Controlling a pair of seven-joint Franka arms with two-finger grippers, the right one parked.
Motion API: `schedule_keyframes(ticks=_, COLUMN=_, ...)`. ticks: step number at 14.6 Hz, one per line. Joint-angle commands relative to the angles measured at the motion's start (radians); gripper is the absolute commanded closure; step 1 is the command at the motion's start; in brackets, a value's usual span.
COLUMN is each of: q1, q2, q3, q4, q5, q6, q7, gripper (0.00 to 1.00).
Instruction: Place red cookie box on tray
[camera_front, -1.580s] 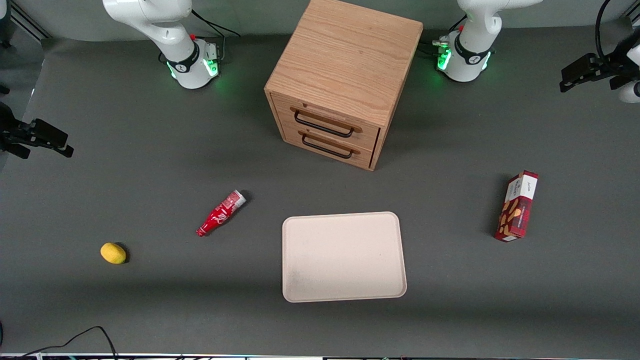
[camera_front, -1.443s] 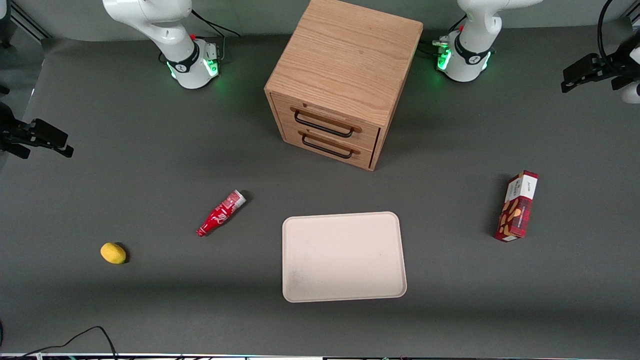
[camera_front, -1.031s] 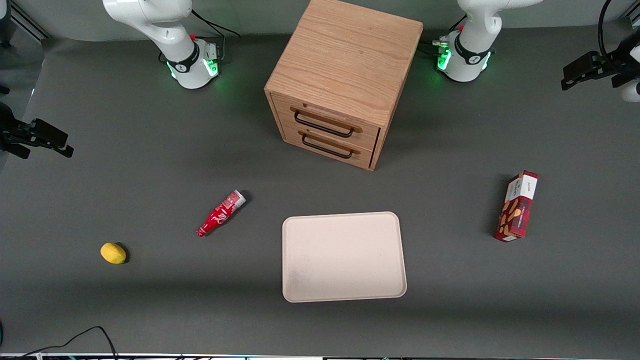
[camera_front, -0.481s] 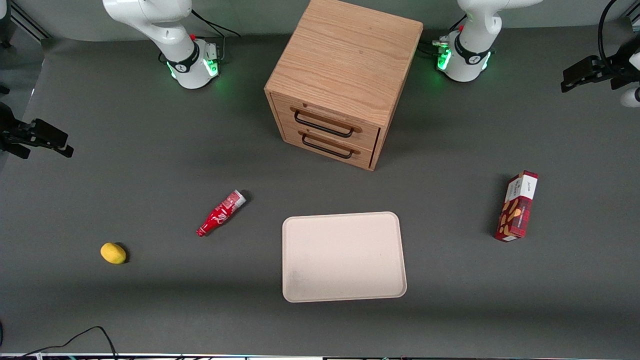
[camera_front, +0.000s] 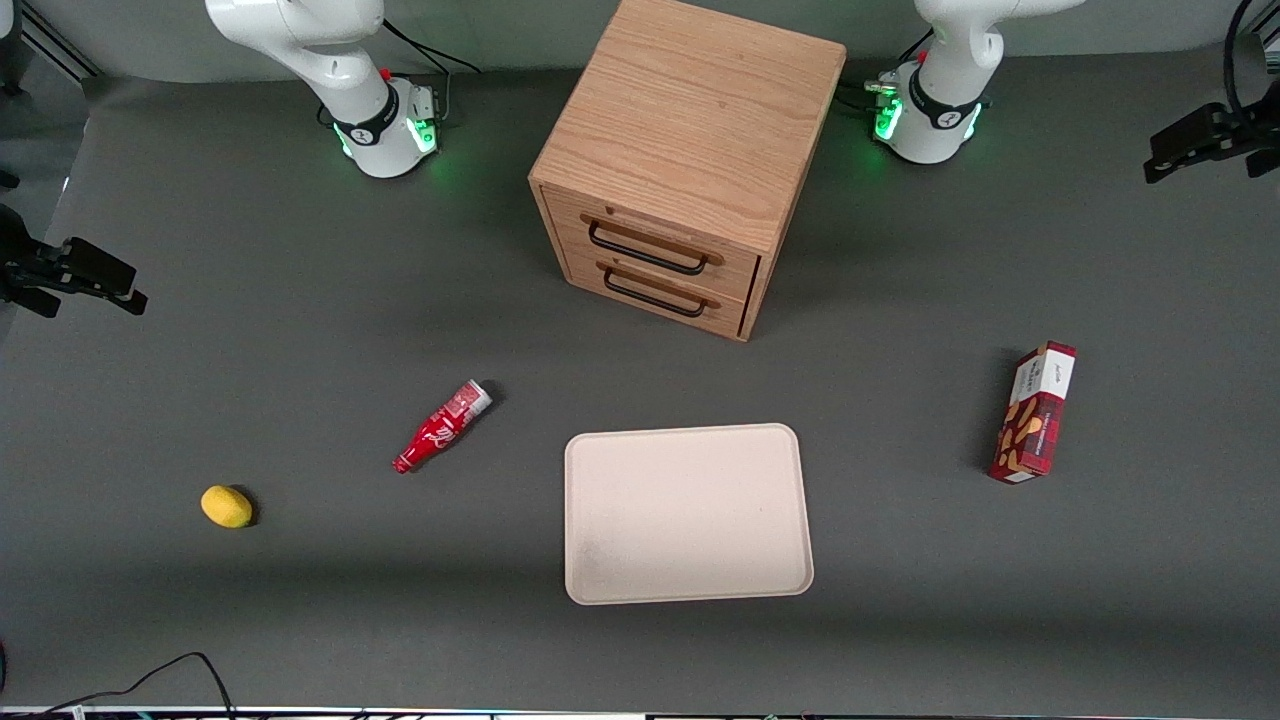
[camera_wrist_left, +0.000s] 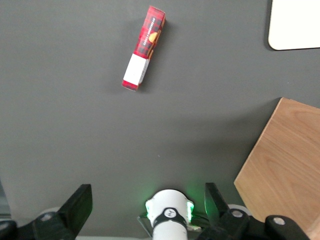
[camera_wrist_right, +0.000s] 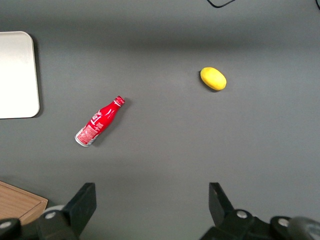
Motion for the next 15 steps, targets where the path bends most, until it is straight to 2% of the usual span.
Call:
schedule_keyframes(ticks=1, q1=-0.003, q2=0.089, q3=0.070, q4=0.051, q5=0.015, q6=0.021, q7=0.170, gripper=0.00)
schedule_keyframes(ticks=5, q1=0.003, q2=0.197, q3=0.095, q4=-0.112, q5=0.012, q6=0.245, q7=0.336, gripper=0.00)
schedule_keyframes(ticks=9, q1=0.009, q2=0.274, q3=0.121, q4=-0.329, q5=-0.006, q6=0.593, q7=0.431, gripper=0.00)
schedule_keyframes(ticks=12, q1=0.012, q2=0.310, q3=0.122, q4=-0.494, q5=-0.055, q6=0.852, q7=0.445, gripper=0.00)
schedule_keyframes(ticks=15, q1=0.006, q2=0.356, q3=0.119, q4=-0.577, q5=-0.094, q6=1.027, q7=0.447, gripper=0.00)
